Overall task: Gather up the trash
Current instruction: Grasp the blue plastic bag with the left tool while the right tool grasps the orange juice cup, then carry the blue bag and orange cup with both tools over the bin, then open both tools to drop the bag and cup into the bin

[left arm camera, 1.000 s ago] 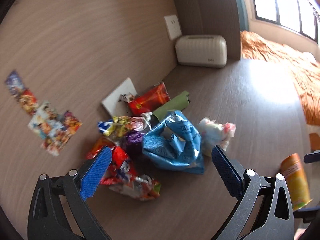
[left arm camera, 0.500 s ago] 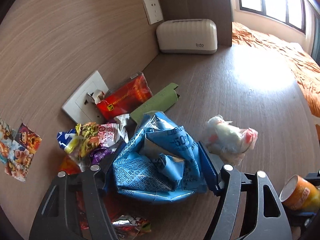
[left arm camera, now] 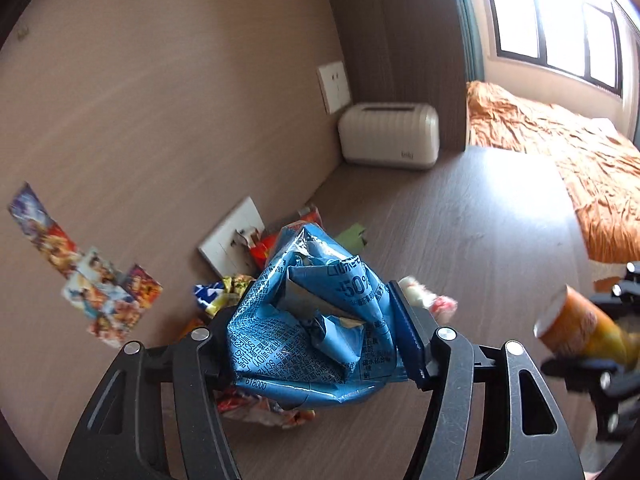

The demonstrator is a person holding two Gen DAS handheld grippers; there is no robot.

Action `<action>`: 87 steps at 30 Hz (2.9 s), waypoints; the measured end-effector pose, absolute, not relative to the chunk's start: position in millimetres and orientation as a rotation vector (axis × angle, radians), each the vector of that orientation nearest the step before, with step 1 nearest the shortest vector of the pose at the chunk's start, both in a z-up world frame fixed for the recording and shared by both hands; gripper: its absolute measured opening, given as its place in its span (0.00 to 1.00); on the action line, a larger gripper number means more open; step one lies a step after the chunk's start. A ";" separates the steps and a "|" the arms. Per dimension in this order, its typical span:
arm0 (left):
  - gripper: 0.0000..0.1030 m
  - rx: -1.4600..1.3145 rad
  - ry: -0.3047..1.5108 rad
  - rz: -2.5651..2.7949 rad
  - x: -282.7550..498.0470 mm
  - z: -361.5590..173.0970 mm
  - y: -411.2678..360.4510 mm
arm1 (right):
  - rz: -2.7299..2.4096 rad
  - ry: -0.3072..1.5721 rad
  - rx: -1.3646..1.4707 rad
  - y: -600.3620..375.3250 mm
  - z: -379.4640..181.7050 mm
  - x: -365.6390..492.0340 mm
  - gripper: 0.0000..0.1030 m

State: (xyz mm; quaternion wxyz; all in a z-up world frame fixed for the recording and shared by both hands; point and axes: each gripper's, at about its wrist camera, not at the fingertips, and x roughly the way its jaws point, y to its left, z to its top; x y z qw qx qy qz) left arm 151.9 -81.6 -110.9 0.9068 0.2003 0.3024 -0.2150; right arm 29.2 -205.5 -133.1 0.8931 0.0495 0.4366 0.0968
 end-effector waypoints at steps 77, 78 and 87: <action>0.95 1.304 0.851 -1.622 -97.5 -698.7 -542.6 | 0.218 1.338 -0.125 -525.3 -678.4 -199.9 0.96; 0.95 1.305 0.848 -1.623 -98.1 -697.2 -542.3 | 0.214 1.339 -0.129 -525.7 -676.6 -199.7 0.96; 0.95 1.263 0.849 -1.616 -97.8 -657.0 -541.9 | 0.177 1.328 -0.129 -536.8 -631.3 -187.7 0.96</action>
